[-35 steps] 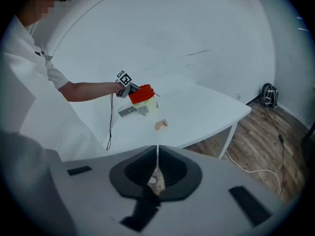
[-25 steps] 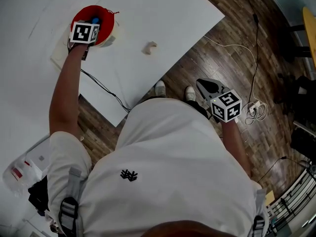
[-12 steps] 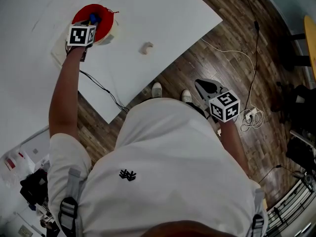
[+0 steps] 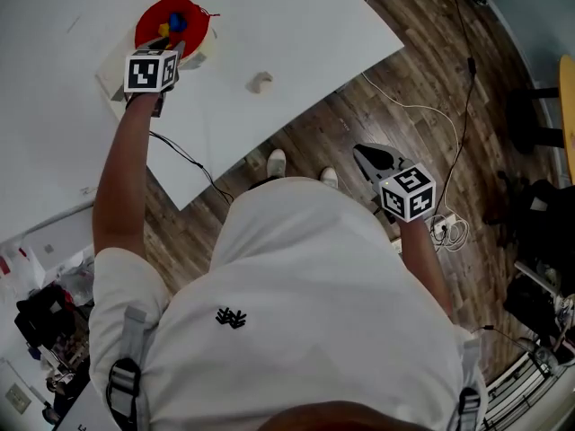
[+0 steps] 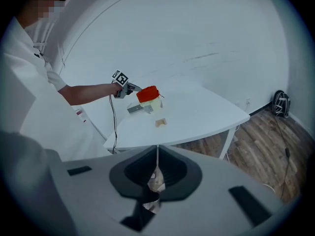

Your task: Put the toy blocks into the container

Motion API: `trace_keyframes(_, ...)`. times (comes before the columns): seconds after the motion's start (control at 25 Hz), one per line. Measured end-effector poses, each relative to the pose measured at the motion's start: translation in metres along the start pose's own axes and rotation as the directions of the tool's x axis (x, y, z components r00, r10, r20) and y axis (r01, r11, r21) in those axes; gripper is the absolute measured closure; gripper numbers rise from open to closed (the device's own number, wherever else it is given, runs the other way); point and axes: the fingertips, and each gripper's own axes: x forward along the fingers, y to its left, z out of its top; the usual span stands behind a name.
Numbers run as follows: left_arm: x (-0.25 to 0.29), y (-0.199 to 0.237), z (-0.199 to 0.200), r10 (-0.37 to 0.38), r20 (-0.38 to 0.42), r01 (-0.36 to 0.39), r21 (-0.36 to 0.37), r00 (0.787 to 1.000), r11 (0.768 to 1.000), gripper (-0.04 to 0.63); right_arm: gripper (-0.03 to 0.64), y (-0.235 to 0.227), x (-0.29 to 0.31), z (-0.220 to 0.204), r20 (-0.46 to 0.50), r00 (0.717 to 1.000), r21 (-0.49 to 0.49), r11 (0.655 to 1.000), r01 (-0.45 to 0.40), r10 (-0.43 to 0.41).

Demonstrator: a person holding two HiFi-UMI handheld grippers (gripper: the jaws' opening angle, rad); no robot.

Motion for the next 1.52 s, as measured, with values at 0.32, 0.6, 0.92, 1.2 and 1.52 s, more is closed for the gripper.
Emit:
trace_keyframes(0.32, -0.034, -0.037, -0.007, 0.034, 0.033, -0.032, -0.062, 0.999, 0.998, 0.459, 0.604, -0.016, -0.012, -0.006, -0.019, 0.998, -0.051, 0.997, -0.064, 0.063)
trace_keyframes(0.6, -0.06, -0.082, -0.025, 0.049, 0.051, -0.044, -0.091, 0.998, 0.995, 0.47, 0.604, -0.022, -0.014, -0.014, -0.04, 0.992, -0.093, 0.988, -0.126, 0.122)
trace_keyframes(0.92, -0.075, -0.129, -0.048, 0.053, 0.056, -0.044, -0.149, 0.997, 0.988, 0.496, 0.604, -0.025, -0.019, -0.02, -0.051, 0.985, -0.123, 0.978, -0.169, 0.164)
trace_keyframes(1.2, -0.072, -0.17, -0.07, 0.026, 0.056, -0.016, -0.181, 0.998, 0.983, 0.568, 0.604, -0.028, -0.03, -0.029, -0.055, 0.985, -0.125, 0.977, -0.172, 0.166)
trace_keyframes(1.52, -0.036, -0.216, -0.102, -0.081, 0.038, 0.087, -0.18, 0.996, 0.98, 0.588, 0.604, -0.036, -0.037, -0.04, -0.053, 0.99, -0.092, 0.987, -0.134, 0.13)
